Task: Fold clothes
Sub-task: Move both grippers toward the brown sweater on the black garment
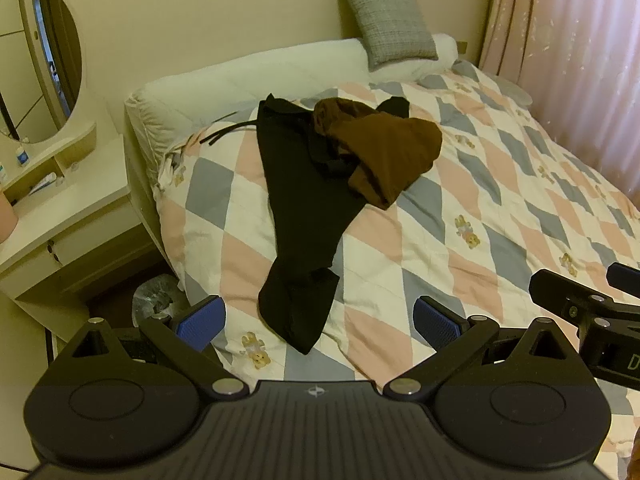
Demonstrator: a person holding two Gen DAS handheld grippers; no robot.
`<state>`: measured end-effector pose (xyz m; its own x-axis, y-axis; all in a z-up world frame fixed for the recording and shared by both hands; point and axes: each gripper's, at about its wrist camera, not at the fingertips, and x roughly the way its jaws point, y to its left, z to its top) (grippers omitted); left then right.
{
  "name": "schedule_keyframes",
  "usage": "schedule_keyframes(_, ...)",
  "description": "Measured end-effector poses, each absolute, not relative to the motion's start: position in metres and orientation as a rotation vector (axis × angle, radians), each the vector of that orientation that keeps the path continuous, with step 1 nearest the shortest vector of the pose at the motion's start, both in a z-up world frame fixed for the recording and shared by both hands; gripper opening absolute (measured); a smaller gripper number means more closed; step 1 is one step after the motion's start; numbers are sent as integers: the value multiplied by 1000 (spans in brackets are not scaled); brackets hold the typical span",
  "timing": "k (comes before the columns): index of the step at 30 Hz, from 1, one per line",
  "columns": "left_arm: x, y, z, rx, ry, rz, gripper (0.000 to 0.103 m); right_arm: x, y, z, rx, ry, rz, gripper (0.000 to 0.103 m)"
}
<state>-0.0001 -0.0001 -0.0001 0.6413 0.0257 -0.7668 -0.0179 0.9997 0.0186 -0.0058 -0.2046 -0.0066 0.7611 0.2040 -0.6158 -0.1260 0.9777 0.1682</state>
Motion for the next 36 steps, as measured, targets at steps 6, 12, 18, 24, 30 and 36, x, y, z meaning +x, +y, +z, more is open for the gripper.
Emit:
schedule_keyframes(6,8,1,0,-9,899,25,103,-3,-206,-4,109,683,181,102)
schedule_keyframes(12,4,-4,-2,-3,880,36,103,-1,-207,-3,100,683,182,102)
schedule_keyframes(18,4,-3,-3,10,886,26,103,1,-209,-4,107,683,180,102)
schedule_keyframes(24,5,-4,-3,10,886,12,103,1,-208,-3,104,680,182,102)
schedule_keyframes(30,6,-5,-4,19,886,-8,103,3,-207,0,104,673,180,102)
schedule_keyframes(36,10,-1,-3,22,898,-32,103,10,-204,-5,118,681,178,102)
